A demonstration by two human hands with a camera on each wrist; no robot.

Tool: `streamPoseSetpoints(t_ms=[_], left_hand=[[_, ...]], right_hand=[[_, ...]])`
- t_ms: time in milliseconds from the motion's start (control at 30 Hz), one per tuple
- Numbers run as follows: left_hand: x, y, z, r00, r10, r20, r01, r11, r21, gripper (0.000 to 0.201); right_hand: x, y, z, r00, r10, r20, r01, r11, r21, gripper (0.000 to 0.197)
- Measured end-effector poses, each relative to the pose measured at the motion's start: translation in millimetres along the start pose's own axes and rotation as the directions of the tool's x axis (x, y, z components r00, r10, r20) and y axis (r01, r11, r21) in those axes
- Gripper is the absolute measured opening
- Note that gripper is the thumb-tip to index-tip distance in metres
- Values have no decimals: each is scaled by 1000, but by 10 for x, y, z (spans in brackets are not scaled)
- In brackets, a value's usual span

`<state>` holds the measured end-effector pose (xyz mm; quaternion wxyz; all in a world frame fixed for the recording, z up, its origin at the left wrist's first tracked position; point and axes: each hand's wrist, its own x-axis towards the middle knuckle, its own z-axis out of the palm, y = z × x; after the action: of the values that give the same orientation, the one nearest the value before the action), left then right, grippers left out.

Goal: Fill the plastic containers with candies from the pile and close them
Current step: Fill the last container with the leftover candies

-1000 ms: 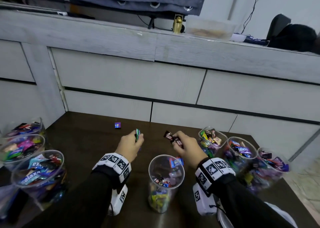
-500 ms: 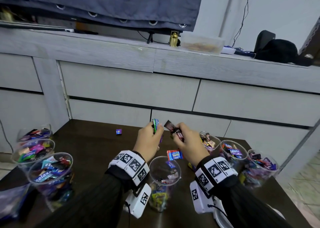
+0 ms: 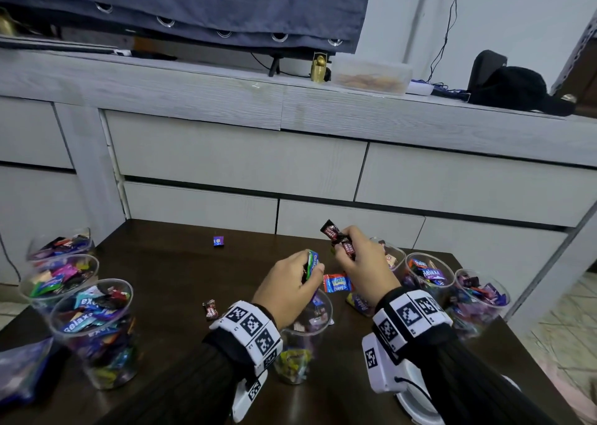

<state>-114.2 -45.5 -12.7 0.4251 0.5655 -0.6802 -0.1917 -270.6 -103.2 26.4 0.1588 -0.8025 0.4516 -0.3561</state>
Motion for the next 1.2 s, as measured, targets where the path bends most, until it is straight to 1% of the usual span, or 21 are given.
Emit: streamPoseSetpoints(t_ms=[67,200,300,367,467,567,667,733,767,800,833,867,900,967,1000,1067,1133,1200], left_hand=[[-6,18,-14,999,15,31,-17,999,50,34],[-32,54,-62,988,116,100,-126,986,105,16],[-54,76,-109,974,159,163,-186,968,166,11],[-78,70,-126,966,173,191,-212,955,209,14],[-117,59,-133,958,206,199,-252,937,242,14],[-136,54,-153,946,236,221,-282,936,209,18],[-166,18,-179,941,255,224,-288,949,129,34],[-195,-36,-190,951,242,193,-259,964,68,34],[-207,-74,-195,961,215,171,-225,974,40,35],[-224,-113,-201,972,176,154,-179,984,8,41],[-237,-151,-207,980,135,147,-131,991,-32,52],[-250,-188,-212,983,92,162,-80,994,-77,64],[-256,-220,-217,978,52,201,-27,992,-125,77],[-264,-276,-219,950,-2,312,62,981,-182,96],[-264,-297,-220,935,-10,355,80,980,-182,102],[-261,-326,-217,916,-22,400,95,982,-165,111],[-252,-344,-206,914,-53,402,126,979,-158,124],[-255,-343,-195,919,-69,388,141,977,-160,125]], right_hand=[[8,23,-20,1000,20,-3,-20,1000,-8,10],[25,55,-55,999,36,-21,-36,999,-16,12],[34,72,-70,999,48,-13,-48,999,-9,12],[42,78,-72,998,54,-16,-54,998,-8,12],[51,77,-61,998,62,-19,-63,998,-13,13],[58,59,-58,997,70,-14,-70,998,-3,13],[61,25,-46,998,58,-5,-58,998,-4,12],[58,0,-26,999,45,-2,-45,999,-12,12],[56,-12,-13,999,34,-1,-34,999,-10,12],[52,-28,3,1000,20,2,-20,1000,-12,12],[44,-46,23,1000,1,8,-1,1000,-18,12],[30,-68,51,1000,-20,14,20,999,-26,12],[9,-91,88,999,-43,23,44,998,-34,11],[-56,-141,187,994,-96,47,97,995,-31,7],[-96,-166,243,991,-122,60,123,992,-16,6],[-168,-200,355,986,-154,65,152,988,37,11],[-214,-211,451,986,-162,39,157,982,108,13],[-251,-216,533,985,-174,12,169,972,165,14]])
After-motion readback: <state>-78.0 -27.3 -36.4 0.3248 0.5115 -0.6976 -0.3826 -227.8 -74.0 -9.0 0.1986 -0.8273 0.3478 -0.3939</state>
